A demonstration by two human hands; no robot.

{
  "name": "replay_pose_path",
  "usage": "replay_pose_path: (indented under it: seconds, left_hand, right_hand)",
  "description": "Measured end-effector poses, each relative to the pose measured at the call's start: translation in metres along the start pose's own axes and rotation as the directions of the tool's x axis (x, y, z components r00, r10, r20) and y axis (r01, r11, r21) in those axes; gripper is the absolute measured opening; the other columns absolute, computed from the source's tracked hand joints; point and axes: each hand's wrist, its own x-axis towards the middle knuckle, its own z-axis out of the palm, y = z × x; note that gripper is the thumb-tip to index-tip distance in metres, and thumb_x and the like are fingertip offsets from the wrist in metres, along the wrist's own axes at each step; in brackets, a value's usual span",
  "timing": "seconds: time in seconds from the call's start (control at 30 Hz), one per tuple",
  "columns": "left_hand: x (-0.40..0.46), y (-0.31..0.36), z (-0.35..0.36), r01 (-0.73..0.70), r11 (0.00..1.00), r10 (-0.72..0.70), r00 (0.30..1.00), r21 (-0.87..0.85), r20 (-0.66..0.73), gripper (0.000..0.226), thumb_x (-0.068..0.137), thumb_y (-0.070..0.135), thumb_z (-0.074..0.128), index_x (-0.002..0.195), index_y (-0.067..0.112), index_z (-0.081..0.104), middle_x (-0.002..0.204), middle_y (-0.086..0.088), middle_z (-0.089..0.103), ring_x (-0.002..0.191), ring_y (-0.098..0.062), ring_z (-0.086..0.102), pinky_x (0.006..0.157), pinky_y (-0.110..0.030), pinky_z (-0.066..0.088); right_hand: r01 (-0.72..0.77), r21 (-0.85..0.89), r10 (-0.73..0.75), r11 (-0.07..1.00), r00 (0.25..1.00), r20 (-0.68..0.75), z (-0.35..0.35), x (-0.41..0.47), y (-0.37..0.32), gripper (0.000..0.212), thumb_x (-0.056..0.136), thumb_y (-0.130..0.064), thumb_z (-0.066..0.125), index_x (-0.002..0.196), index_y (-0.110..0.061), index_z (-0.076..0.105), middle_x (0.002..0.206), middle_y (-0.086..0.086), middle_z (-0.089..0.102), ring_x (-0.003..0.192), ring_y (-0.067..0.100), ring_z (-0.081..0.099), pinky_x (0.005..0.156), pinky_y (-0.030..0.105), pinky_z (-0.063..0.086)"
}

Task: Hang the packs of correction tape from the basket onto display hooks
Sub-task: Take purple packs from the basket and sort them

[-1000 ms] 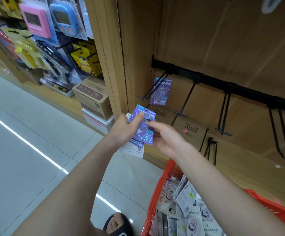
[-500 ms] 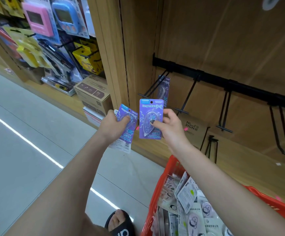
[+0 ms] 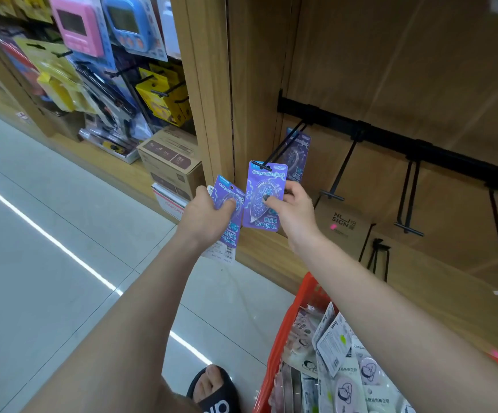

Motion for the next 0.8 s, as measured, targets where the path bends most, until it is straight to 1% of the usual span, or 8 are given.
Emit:
replay_pose_path:
  seconds: [0.2,0.3,0.37,0.47,0.53,0.63,0.73,0.8]
  left_hand:
    - [0.002,-0.001,0.0,0.003,1.0,-0.003,1.0,0.003,0.0,0.042,0.1,0.049,0.062,0.114,0.015,0.042,0.107,0.002,0.06,0.075,-0.008,0.06,0.057,-0.021,0.043]
    - [0.002,-0.001,0.001,0.001,1.0,-0.001,1.0,-0.004,0.003,0.041,0.1,0.05,0.062,0.113,0.017,0.043,0.11,0.0,0.063,0.082,-0.01,0.064,0.058,-0.022,0.046]
    - [0.002,0.001,0.003,0.001,1.0,-0.001,1.0,-0.004,0.01,0.041,0.1,0.051,0.062,0.113,0.017,0.043,0.111,-0.001,0.063,0.086,-0.012,0.065,0.059,-0.023,0.046]
    - [0.001,0.005,0.006,-0.014,1.0,0.014,0.999,-0.015,0.039,0.041,0.1,0.051,0.062,0.114,0.017,0.043,0.108,0.001,0.062,0.079,-0.008,0.063,0.057,-0.021,0.043]
    - [0.0,0.009,0.009,-0.041,0.999,0.042,0.997,-0.025,0.061,0.041,0.099,0.05,0.063,0.116,0.017,0.044,0.11,0.001,0.063,0.082,-0.01,0.065,0.06,-0.022,0.048]
    - [0.001,0.012,0.014,-0.099,0.994,0.103,0.991,-0.051,0.084,0.04,0.098,0.049,0.066,0.112,0.017,0.047,0.108,0.001,0.067,0.09,-0.014,0.07,0.075,-0.037,0.062]
    - [0.002,0.014,0.017,-0.154,0.984,0.162,0.983,-0.087,0.091,0.036,0.097,0.048,0.068,0.105,0.02,0.047,0.102,0.004,0.069,0.09,-0.015,0.072,0.083,-0.045,0.063]
    - [0.002,0.015,0.018,-0.161,0.983,0.17,0.98,-0.088,0.103,0.036,0.097,0.049,0.067,0.106,0.021,0.047,0.103,0.006,0.068,0.09,-0.013,0.072,0.081,-0.04,0.064]
  right_hand:
    - [0.031,-0.023,-0.032,0.999,0.999,-0.014,0.0,0.003,0.007,0.02,0.095,-0.006,0.069,0.103,-0.022,0.062,0.103,0.004,0.077,0.096,0.027,0.076,0.088,0.049,0.061]
    - [0.001,-0.013,-0.002,1.0,0.997,-0.071,0.002,0.015,0.004,0.014,0.095,-0.012,0.069,0.101,-0.021,0.061,0.094,0.002,0.075,0.086,0.023,0.074,0.072,0.038,0.058]
    - [-0.051,-0.02,0.048,0.999,0.99,-0.135,0.005,0.031,0.002,0.008,0.096,-0.018,0.069,0.098,-0.02,0.061,0.087,0.0,0.072,0.079,0.022,0.068,0.065,0.031,0.05]
    - [-0.109,-0.004,0.105,0.994,0.962,-0.254,0.006,0.057,-0.002,0.012,0.095,-0.026,0.07,0.099,-0.017,0.063,0.089,0.001,0.067,0.083,0.025,0.062,0.073,0.031,0.044]
    - [-0.134,0.041,0.14,0.99,0.938,-0.316,0.005,0.071,-0.004,0.018,0.097,-0.03,0.07,0.091,-0.016,0.059,0.081,-0.001,0.061,0.077,0.024,0.057,0.074,0.031,0.043]
    - [-0.139,0.047,0.146,0.989,0.914,-0.377,0.006,0.09,-0.007,0.028,0.096,-0.035,0.07,0.078,-0.021,0.054,0.081,-0.001,0.061,0.082,0.026,0.059,0.079,0.034,0.048]
    - [-0.17,0.07,0.183,0.983,0.889,-0.42,0.007,0.104,-0.011,0.024,0.095,-0.04,0.07,0.096,-0.017,0.062,0.106,0.007,0.068,0.099,0.028,0.065,0.096,0.039,0.054]
    - [-0.23,0.083,0.244,0.97,0.882,-0.404,0.004,0.109,-0.012,0.05,0.094,-0.045,0.071,0.126,-0.008,0.061,0.12,0.01,0.066,0.11,0.03,0.064,0.095,0.036,0.051]
